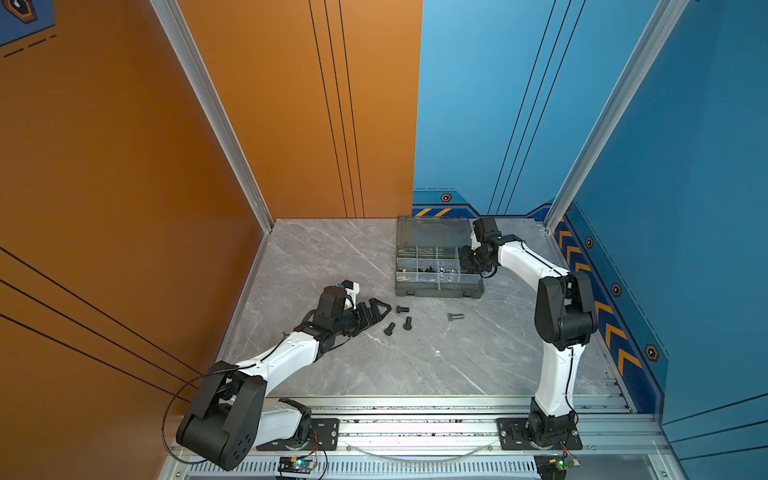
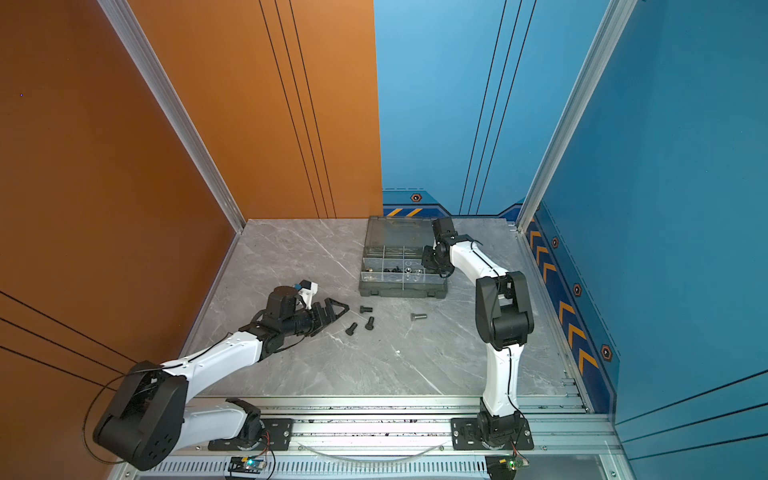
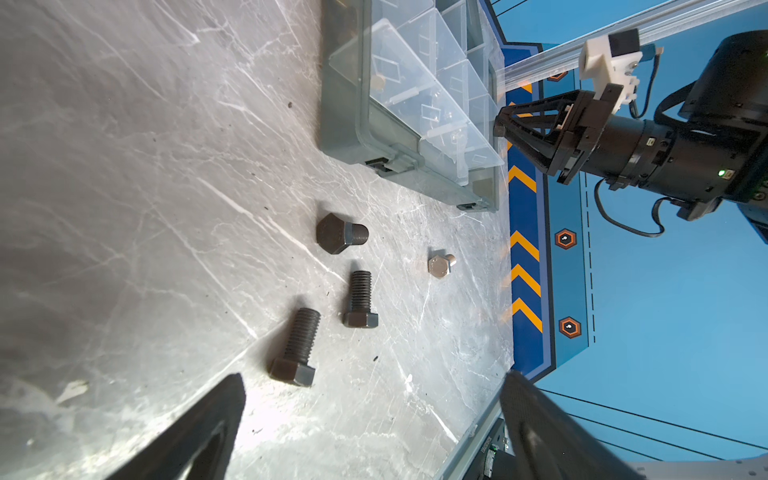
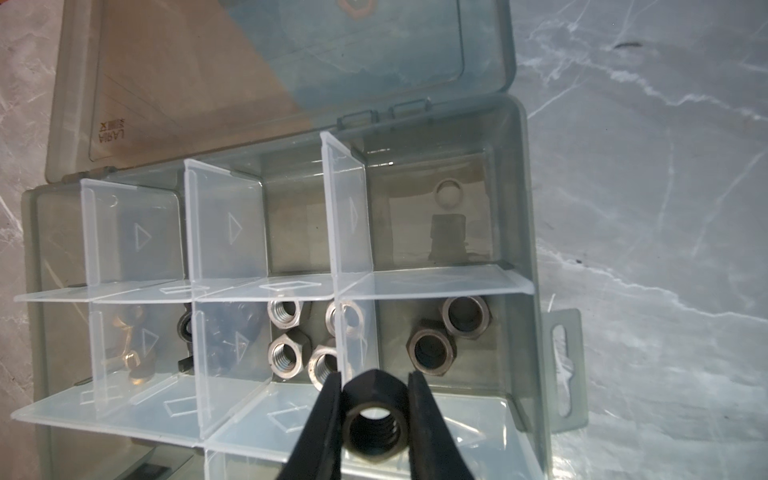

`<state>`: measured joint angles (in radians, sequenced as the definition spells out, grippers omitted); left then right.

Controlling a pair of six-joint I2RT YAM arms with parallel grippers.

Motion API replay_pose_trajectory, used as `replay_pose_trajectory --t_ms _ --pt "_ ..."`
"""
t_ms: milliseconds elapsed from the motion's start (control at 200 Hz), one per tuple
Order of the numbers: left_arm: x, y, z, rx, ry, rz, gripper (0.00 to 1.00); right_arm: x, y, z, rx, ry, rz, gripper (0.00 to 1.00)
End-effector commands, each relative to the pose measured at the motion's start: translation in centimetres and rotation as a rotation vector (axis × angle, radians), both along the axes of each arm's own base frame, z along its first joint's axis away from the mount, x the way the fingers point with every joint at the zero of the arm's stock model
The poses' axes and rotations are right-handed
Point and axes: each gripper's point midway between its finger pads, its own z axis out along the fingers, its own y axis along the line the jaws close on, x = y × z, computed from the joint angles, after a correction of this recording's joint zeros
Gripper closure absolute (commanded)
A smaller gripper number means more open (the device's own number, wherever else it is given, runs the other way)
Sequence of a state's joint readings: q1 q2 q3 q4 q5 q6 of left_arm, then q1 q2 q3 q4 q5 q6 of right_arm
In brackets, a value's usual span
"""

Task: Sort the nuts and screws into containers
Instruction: 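Lower the black nut into the black-nut compartment and open the right gripper, then move the open right gripper down to the black bolts beside the organizer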

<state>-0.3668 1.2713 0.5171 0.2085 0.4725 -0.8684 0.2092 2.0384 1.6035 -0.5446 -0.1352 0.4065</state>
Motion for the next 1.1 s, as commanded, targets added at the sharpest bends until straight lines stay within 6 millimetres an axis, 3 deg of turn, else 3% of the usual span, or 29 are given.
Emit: replay_pose_trajectory --t_ms 0,180,471,626,826,1096 --pt "0.0 0.2 0.1 0.02 -0.004 0.009 0.02 -0.4 -0.4 -0.1 -0.016 0.028 0.014 0.82" --pt "0.0 -0.1 0.2 0.03 -0.002 0.001 0.02 -0.5 -0.5 -0.1 -0.012 0.039 0.027 0.8" --pt "-0.2 0.0 0.3 0.048 0.004 -0.001 0.02 -0.7 -0.9 -0.2 -0.024 0.057 0.042 0.61" --pt "-0.2 -0.1 0.5 0.044 -0.002 -0.003 0.02 -0.9 -0.6 0.4 -0.005 0.048 0.072 0.58" --pt "-0.2 -0.2 0.5 0.04 -0.004 -0.011 0.02 -3.0 2.9 2.4 0.093 0.037 0.281 0.56" --pt "0.1 -0.4 0.4 0.014 -0.008 -0.021 0.02 -7.4 7.2 3.7 -0.025 -0.037 0.639 0.55"
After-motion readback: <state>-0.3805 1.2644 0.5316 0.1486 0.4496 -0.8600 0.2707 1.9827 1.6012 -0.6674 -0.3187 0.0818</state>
